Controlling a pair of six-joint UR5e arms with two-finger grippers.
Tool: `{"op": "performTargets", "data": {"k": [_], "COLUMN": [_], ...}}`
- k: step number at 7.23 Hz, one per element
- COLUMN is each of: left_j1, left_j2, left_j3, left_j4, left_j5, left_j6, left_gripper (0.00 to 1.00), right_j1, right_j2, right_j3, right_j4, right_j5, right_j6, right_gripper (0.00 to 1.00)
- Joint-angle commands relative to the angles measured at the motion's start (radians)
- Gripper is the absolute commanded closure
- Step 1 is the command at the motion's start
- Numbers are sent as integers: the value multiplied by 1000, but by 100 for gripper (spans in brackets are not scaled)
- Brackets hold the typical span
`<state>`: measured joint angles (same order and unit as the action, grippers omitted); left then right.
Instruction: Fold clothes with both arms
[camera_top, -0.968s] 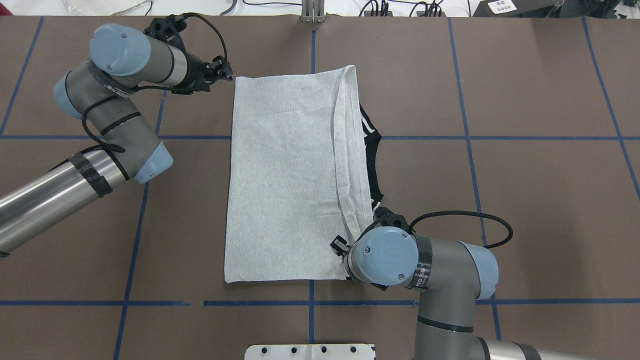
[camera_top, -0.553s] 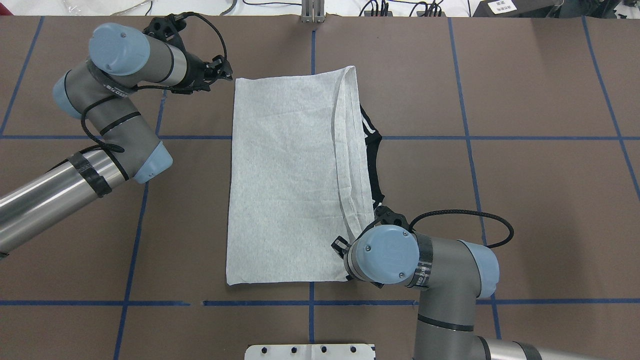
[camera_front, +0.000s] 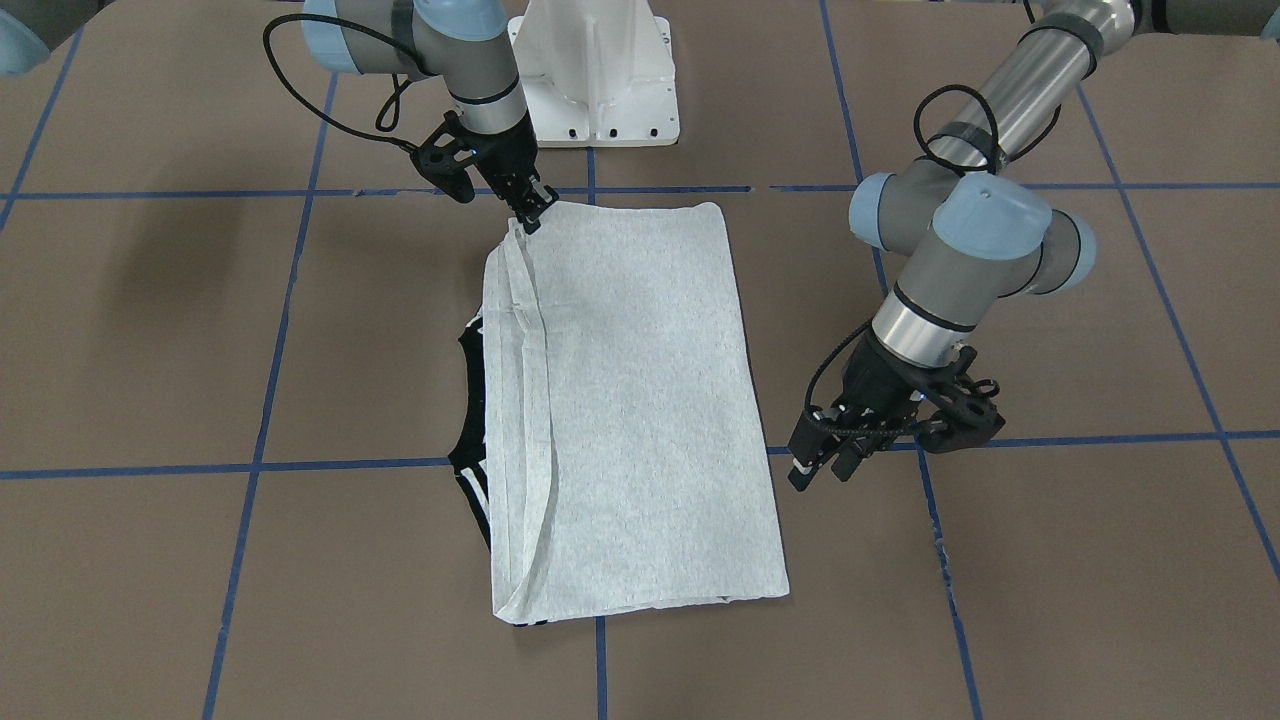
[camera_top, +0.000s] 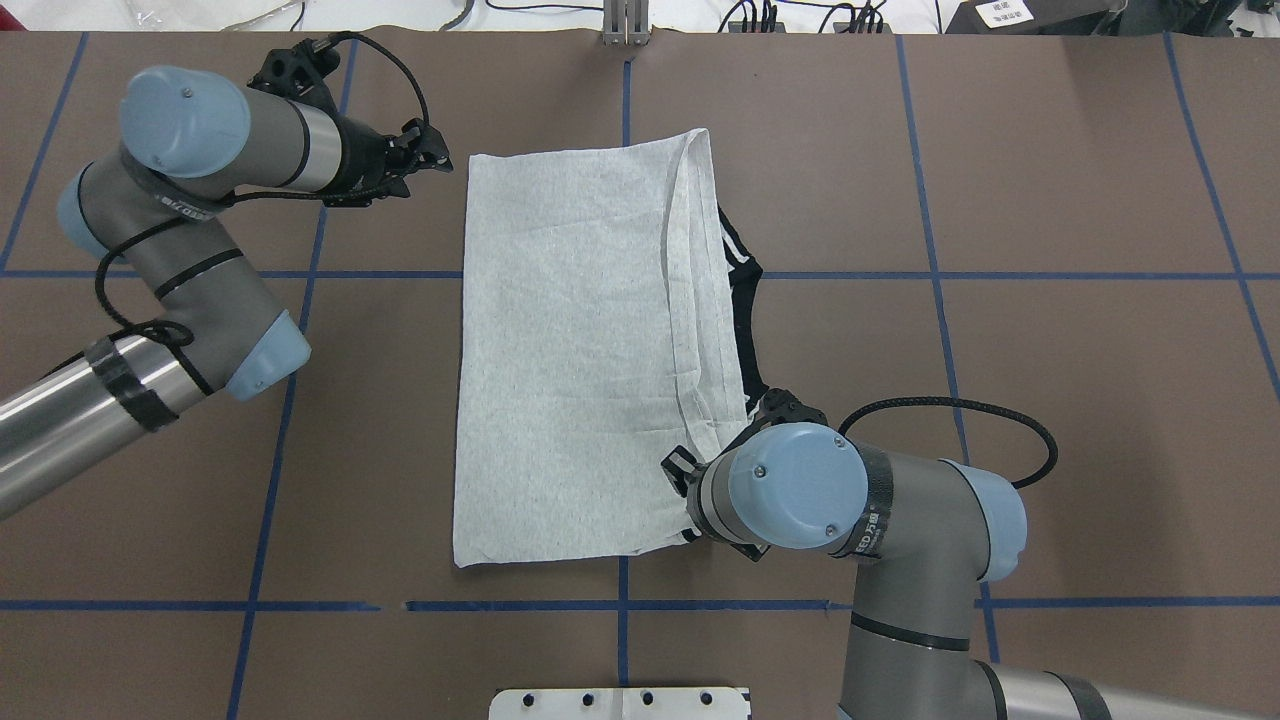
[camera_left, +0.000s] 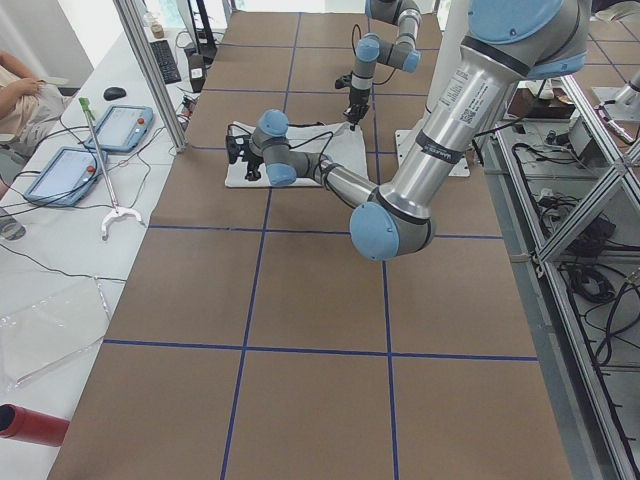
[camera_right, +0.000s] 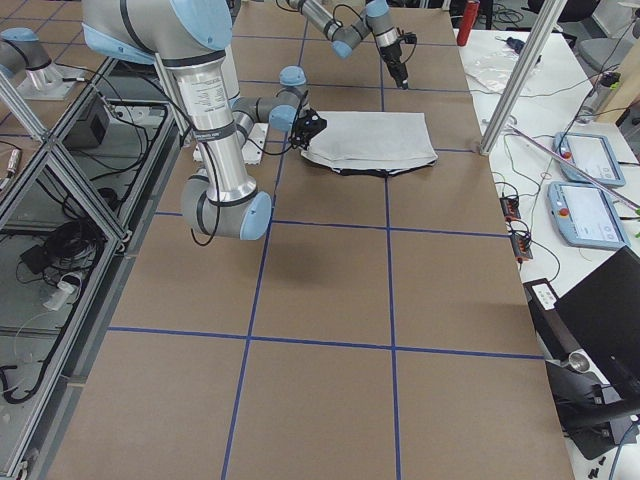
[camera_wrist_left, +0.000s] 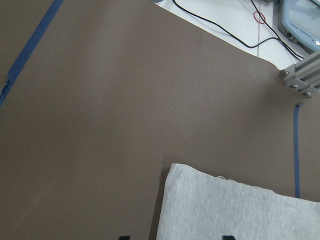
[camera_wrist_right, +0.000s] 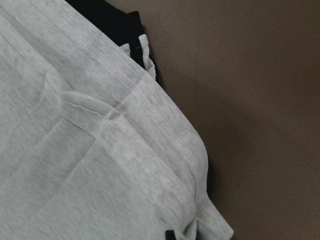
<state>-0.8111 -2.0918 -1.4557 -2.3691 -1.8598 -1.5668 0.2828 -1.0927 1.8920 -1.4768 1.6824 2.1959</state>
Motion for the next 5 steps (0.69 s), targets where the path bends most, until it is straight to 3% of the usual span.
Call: {"op": "performTargets", "data": {"k": [1, 3, 5], "left_j1": [103, 208, 397], "left_j2": [139, 269, 297], "left_j3": [-232, -441, -532], "left_j4": [4, 94, 233], "left_j5": [2, 33, 144], "left_j6": [-195, -286, -480], "left_gripper": [32, 31, 32], "right_j1": [-23, -31, -31], "right_j2": [-4, -19, -35], "right_j3": [19, 45, 45], "right_j4": [1, 0, 0], "right_j5": [-6, -7, -4], "right_j6": [51, 73, 71], "right_gripper": [100, 100, 100]}}
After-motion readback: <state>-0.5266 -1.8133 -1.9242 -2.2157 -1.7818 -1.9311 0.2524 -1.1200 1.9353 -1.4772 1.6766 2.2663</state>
